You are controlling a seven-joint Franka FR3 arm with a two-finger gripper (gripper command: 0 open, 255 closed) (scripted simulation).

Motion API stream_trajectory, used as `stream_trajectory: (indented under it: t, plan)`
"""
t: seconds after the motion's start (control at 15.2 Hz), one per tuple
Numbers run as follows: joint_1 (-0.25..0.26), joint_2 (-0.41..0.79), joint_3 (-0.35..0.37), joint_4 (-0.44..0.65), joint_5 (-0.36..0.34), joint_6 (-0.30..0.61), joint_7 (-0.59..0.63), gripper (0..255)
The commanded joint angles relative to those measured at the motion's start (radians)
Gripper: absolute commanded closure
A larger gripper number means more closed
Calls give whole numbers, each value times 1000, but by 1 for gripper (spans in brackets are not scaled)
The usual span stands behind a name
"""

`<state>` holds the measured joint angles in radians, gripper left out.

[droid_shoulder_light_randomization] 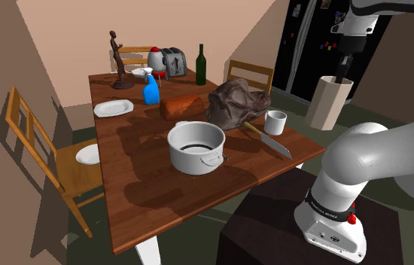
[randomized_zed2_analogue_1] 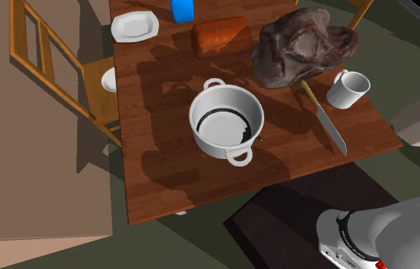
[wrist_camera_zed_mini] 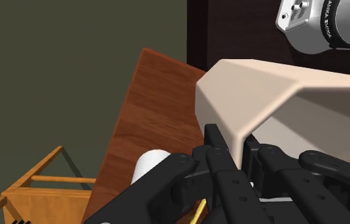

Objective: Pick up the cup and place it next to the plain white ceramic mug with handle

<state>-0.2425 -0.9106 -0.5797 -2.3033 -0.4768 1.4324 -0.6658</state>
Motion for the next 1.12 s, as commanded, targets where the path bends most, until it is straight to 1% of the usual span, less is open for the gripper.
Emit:
stream_trajectory:
  t: [0.0,1.06]
  plan:
    - [-4,-9,-8,-31,-8,23,5,255]
    - [-33,-43,-98,-243,-91,205,31,255]
